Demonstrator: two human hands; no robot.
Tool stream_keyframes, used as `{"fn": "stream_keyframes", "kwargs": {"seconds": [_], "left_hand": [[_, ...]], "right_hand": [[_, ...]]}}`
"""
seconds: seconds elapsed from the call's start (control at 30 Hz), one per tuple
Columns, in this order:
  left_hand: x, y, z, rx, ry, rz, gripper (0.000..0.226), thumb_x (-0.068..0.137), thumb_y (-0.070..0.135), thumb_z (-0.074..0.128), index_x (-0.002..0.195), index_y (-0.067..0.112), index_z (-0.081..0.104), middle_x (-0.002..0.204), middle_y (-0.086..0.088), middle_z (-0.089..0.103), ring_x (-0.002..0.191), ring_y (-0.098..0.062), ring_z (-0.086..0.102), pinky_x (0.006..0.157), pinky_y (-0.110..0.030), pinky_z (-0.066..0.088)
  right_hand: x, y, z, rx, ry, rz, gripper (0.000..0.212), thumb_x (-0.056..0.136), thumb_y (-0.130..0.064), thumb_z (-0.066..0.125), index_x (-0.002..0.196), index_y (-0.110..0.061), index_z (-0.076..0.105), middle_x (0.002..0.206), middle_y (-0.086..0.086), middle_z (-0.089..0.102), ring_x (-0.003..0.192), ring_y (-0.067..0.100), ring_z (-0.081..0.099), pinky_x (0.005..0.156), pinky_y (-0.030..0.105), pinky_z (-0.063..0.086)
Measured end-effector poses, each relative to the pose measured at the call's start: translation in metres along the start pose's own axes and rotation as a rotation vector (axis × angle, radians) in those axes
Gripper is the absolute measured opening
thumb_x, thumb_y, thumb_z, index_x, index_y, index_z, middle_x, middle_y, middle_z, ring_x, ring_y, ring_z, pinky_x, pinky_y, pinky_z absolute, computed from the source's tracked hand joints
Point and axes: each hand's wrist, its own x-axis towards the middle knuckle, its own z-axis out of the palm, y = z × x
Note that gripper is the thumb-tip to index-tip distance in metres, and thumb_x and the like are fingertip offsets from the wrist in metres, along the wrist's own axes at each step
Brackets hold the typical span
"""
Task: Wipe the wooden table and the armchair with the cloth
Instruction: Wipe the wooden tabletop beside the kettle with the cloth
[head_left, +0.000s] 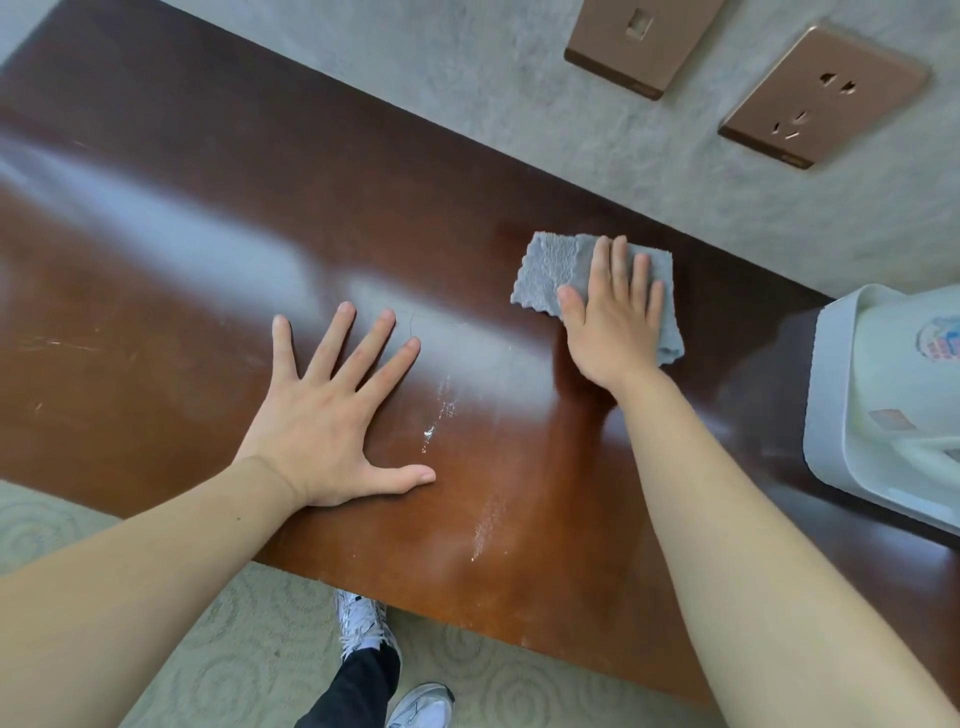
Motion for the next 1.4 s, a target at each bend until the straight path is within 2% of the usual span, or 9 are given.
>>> {"fn": "stream_keyframes", "kwargs": {"seconds": [0.17, 0.47, 0.6, 0.77, 0.93, 1.07, 1.17, 1.27, 1.4], "left_hand": [[0.000, 0.000, 0.001, 0.002, 0.015, 0.004, 0.121, 0.069, 0.101, 0.018, 0.161, 0.024, 0.023, 0.169, -0.008, 0.018, 0.155, -0.039, 0.014, 0.111, -0.079, 0.012], [0.003, -0.004, 0.002, 0.016, 0.007, -0.031, 0.125, 0.066, 0.103, 0.013, 0.162, 0.023, 0.016, 0.170, -0.006, 0.014, 0.156, -0.033, 0.010, 0.114, -0.075, 0.012], [-0.002, 0.000, 0.004, 0.037, 0.004, -0.048, 0.129, 0.063, 0.104, 0.011, 0.162, 0.021, 0.010, 0.171, -0.003, 0.008, 0.157, -0.029, 0.006, 0.116, -0.073, 0.009], [-0.002, 0.003, 0.001, 0.067, -0.021, -0.043, 0.129, 0.064, 0.104, 0.010, 0.161, 0.018, 0.016, 0.170, -0.005, 0.013, 0.157, -0.030, 0.009, 0.114, -0.075, 0.010], [-0.003, 0.003, -0.001, 0.038, -0.022, -0.040, 0.129, 0.065, 0.103, 0.011, 0.161, 0.016, 0.023, 0.169, -0.005, 0.018, 0.157, -0.031, 0.012, 0.113, -0.077, 0.011], [-0.001, 0.001, 0.000, 0.006, -0.021, -0.028, 0.128, 0.067, 0.102, 0.017, 0.159, 0.015, 0.028, 0.168, -0.007, 0.023, 0.156, -0.033, 0.017, 0.112, -0.078, 0.012], [-0.002, 0.000, -0.001, -0.003, -0.024, -0.028, 0.128, 0.067, 0.102, 0.020, 0.159, 0.014, 0.028, 0.168, -0.007, 0.021, 0.156, -0.033, 0.015, 0.112, -0.079, 0.012], [-0.002, 0.000, -0.002, -0.023, -0.021, -0.027, 0.128, 0.067, 0.102, 0.023, 0.159, 0.014, 0.028, 0.168, -0.007, 0.020, 0.156, -0.033, 0.014, 0.112, -0.078, 0.011], [-0.001, -0.001, 0.000, -0.044, 0.001, -0.020, 0.127, 0.067, 0.101, 0.025, 0.158, 0.013, 0.032, 0.167, -0.007, 0.023, 0.155, -0.034, 0.017, 0.112, -0.078, 0.011]], "right_hand": [[0.026, -0.005, -0.004, -0.002, 0.006, -0.027, 0.065, 0.103, -0.046, 0.018, 0.157, -0.019, -0.007, 0.166, 0.001, -0.010, 0.151, 0.025, -0.014, 0.120, 0.045, -0.010], [0.016, -0.008, -0.008, 0.011, -0.023, -0.168, 0.060, 0.104, -0.039, 0.018, 0.157, -0.022, -0.005, 0.166, 0.000, -0.009, 0.151, 0.021, -0.013, 0.122, 0.042, -0.010], [-0.041, -0.007, 0.007, 0.048, -0.002, -0.177, 0.061, 0.103, -0.038, 0.019, 0.157, -0.020, -0.003, 0.166, 0.000, -0.006, 0.152, 0.017, -0.010, 0.123, 0.041, -0.006], [-0.140, -0.002, 0.021, 0.140, -0.032, -0.167, 0.068, 0.102, -0.040, 0.017, 0.152, -0.017, -0.024, 0.164, 0.001, -0.020, 0.148, 0.012, -0.023, 0.122, 0.038, -0.010], [-0.213, -0.002, 0.037, 0.116, -0.073, -0.119, 0.068, 0.101, -0.046, 0.012, 0.155, -0.017, -0.015, 0.163, 0.002, -0.021, 0.149, 0.014, -0.023, 0.120, 0.037, -0.012], [-0.165, -0.009, 0.030, 0.098, -0.058, -0.101, 0.066, 0.095, -0.051, -0.001, 0.151, -0.024, -0.021, 0.160, -0.007, -0.025, 0.146, 0.010, -0.028, 0.119, 0.035, -0.018], [-0.105, -0.011, 0.021, 0.050, -0.023, -0.101, 0.068, 0.093, -0.051, -0.005, 0.153, -0.021, -0.017, 0.163, -0.004, -0.020, 0.149, 0.013, -0.022, 0.120, 0.037, -0.016], [-0.038, -0.016, 0.010, 0.019, -0.011, -0.108, 0.069, 0.097, -0.049, 0.005, 0.156, -0.016, -0.008, 0.166, 0.002, -0.011, 0.151, 0.019, -0.012, 0.120, 0.040, -0.011], [0.028, -0.022, 0.001, 0.003, -0.014, -0.097, 0.067, 0.102, -0.047, 0.015, 0.157, -0.017, -0.007, 0.166, 0.001, -0.010, 0.151, 0.019, -0.011, 0.120, 0.042, -0.011]]}}
